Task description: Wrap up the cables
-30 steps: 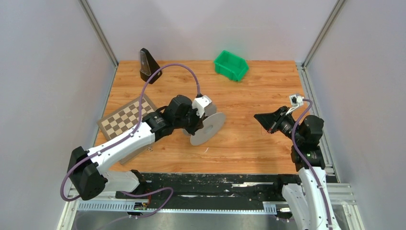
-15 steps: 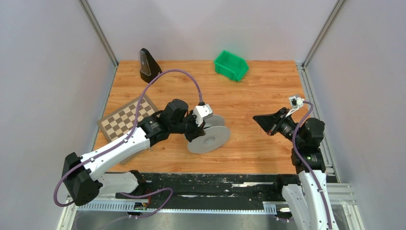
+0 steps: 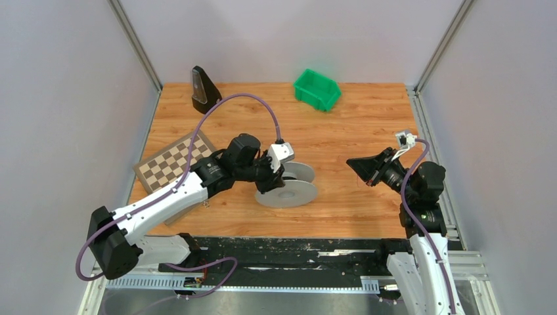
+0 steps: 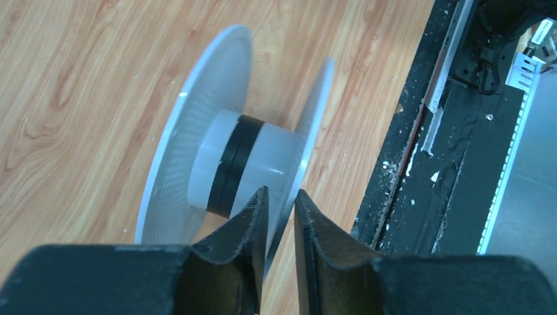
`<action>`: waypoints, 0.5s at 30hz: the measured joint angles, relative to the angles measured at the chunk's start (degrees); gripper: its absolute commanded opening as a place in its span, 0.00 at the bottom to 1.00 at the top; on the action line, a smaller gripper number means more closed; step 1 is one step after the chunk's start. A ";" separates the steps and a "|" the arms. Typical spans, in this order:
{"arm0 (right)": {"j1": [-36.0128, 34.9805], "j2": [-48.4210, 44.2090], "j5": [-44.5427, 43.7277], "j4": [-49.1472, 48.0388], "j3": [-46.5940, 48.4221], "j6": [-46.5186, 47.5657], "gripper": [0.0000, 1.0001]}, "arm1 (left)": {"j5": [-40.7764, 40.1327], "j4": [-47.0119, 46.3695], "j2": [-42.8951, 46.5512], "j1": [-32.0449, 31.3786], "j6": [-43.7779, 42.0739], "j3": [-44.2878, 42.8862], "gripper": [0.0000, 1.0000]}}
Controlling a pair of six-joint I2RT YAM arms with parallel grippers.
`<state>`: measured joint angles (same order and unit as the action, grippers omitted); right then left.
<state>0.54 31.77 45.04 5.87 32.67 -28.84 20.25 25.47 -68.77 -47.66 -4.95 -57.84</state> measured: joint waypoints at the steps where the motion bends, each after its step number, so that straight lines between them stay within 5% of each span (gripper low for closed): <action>1: 0.00 0.00 0.00 0.00 0.00 0.00 0.00 | 0.35 0.02 -0.17 0.00 0.17 -0.04 0.19; 5: 0.00 0.00 0.00 0.02 0.00 0.15 0.00 | 0.94 0.09 -0.59 0.00 0.92 -0.07 0.15; 15: 0.00 0.04 -0.02 0.74 -0.04 2.25 0.00 | 2.21 0.74 -1.05 0.00 2.56 -1.53 0.35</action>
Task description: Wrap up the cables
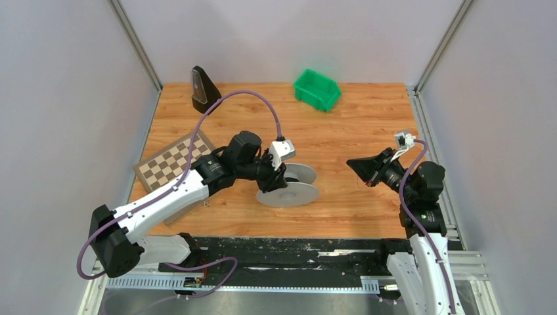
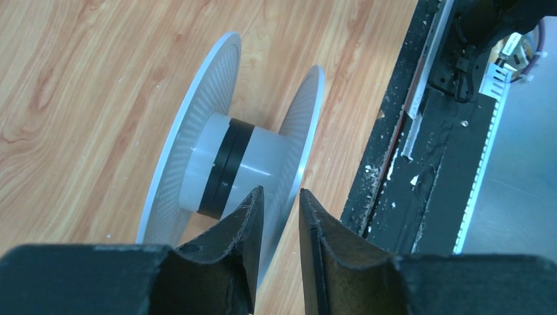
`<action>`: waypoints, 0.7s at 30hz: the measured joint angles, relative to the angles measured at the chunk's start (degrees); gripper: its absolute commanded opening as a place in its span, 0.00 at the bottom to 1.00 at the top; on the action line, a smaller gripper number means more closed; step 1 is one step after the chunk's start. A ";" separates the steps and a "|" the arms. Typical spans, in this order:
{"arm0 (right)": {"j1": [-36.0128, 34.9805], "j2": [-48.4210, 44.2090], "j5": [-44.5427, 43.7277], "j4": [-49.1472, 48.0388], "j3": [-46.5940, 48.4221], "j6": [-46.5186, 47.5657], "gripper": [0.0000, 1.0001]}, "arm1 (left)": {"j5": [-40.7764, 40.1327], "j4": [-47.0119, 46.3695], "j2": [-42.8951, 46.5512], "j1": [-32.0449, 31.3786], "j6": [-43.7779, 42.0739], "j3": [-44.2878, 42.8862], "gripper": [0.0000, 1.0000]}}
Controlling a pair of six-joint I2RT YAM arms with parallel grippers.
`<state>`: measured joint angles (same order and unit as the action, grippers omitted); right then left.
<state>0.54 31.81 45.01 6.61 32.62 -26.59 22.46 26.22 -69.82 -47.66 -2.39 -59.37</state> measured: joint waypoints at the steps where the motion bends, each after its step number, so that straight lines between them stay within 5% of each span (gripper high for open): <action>1: 0.00 0.02 0.00 0.07 0.00 0.11 0.00 | 0.39 0.20 -0.15 0.00 0.17 -0.35 0.35; 21: 0.00 -0.96 -0.07 1.53 0.00 0.98 0.00 | 4.63 4.48 -2.51 0.00 2.29 -4.39 0.35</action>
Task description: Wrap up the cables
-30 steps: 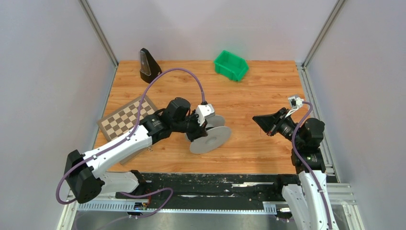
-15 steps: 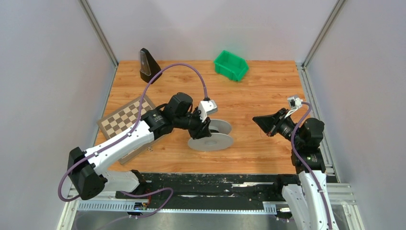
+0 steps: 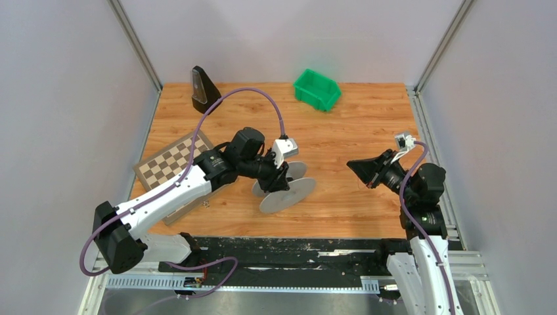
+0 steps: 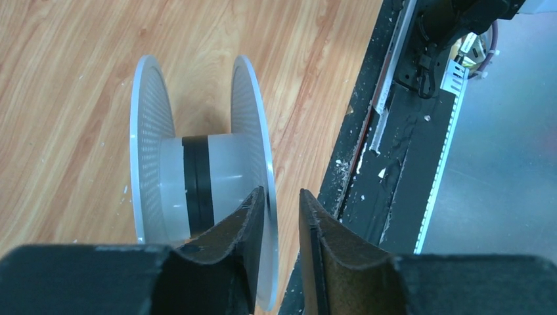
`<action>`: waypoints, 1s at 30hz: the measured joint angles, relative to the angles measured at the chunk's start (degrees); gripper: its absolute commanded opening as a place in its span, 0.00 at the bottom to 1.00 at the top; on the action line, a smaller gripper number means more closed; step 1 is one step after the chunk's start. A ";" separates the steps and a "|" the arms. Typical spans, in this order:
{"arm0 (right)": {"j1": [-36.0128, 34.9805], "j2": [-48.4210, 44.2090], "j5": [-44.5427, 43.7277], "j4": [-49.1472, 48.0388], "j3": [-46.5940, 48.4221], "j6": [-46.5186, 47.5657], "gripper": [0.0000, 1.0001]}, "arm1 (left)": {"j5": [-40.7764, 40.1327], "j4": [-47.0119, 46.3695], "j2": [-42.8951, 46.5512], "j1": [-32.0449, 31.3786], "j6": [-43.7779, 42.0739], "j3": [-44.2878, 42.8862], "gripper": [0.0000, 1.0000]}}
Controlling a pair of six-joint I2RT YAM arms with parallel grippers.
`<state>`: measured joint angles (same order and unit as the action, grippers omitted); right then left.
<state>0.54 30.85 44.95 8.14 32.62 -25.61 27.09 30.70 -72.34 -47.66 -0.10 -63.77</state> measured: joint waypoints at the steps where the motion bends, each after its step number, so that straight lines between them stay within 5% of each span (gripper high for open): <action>1: 0.00 -0.22 0.00 0.00 0.00 0.02 0.00 | 0.02 0.00 0.00 0.00 0.02 0.00 0.37; 14: -4.63 1.51 1.33 0.28 2.91 0.00 0.00 | -10.86 1.95 -1.18 0.02 1.31 -9.01 0.47; 23: -40.24 11.08 -12.50 -5.22 8.52 -0.28 0.00 | -18.91 8.24 -0.20 8.11 3.69 -16.39 0.54; 30: -59.12 32.30 -18.58 -14.14 15.41 0.33 0.00 | -18.05 13.03 9.53 13.64 4.33 -5.84 0.57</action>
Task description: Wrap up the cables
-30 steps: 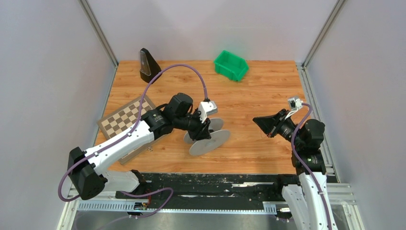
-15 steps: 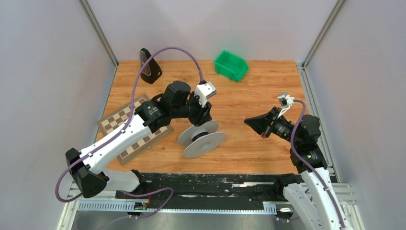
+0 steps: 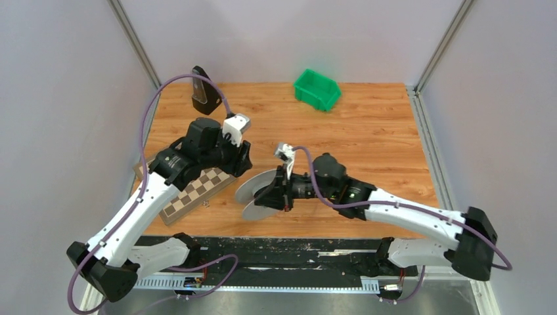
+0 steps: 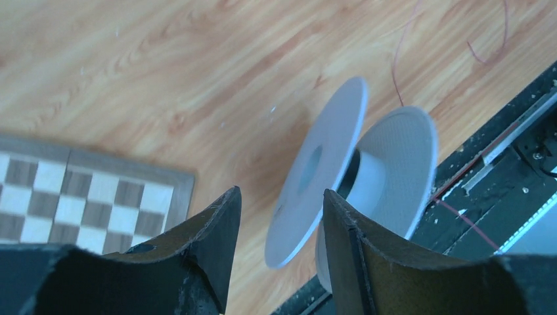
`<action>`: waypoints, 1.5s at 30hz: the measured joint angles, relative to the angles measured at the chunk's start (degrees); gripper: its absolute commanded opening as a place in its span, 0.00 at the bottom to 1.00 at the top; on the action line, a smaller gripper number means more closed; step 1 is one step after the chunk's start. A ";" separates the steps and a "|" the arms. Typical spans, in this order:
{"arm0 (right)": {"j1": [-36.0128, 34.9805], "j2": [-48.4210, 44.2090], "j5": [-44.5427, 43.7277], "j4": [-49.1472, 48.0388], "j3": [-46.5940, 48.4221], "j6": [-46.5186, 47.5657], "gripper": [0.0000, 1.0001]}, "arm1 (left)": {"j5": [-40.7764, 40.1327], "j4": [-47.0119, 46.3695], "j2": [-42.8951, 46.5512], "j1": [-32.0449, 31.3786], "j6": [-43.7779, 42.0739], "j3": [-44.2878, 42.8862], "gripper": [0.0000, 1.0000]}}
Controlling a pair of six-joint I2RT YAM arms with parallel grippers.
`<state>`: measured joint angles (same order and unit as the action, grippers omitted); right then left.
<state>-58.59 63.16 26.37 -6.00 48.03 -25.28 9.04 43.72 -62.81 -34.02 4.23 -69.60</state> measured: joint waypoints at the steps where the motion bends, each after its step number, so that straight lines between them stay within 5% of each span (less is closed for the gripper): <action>1: -1.16 2.82 0.33 -1.64 0.70 -0.17 0.00 | 1.16 0.57 1.33 1.33 0.46 1.64 0.57; 9: -2.51 14.91 -1.90 -7.26 2.82 -1.51 0.00 | 4.68 1.95 3.91 8.35 3.23 6.80 0.51; 24: -2.23 9.40 -11.85 -6.99 -0.63 -1.46 0.00 | 13.00 1.29 4.46 8.35 3.98 11.02 0.33; 45: -1.97 0.92 -14.97 -6.64 -6.05 -0.59 0.00 | 14.40 3.76 3.41 8.24 2.86 7.15 0.56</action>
<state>-60.55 64.07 11.40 -12.64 41.98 -25.87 23.44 47.48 -59.40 -25.78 7.09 -62.46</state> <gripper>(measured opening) 0.003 0.552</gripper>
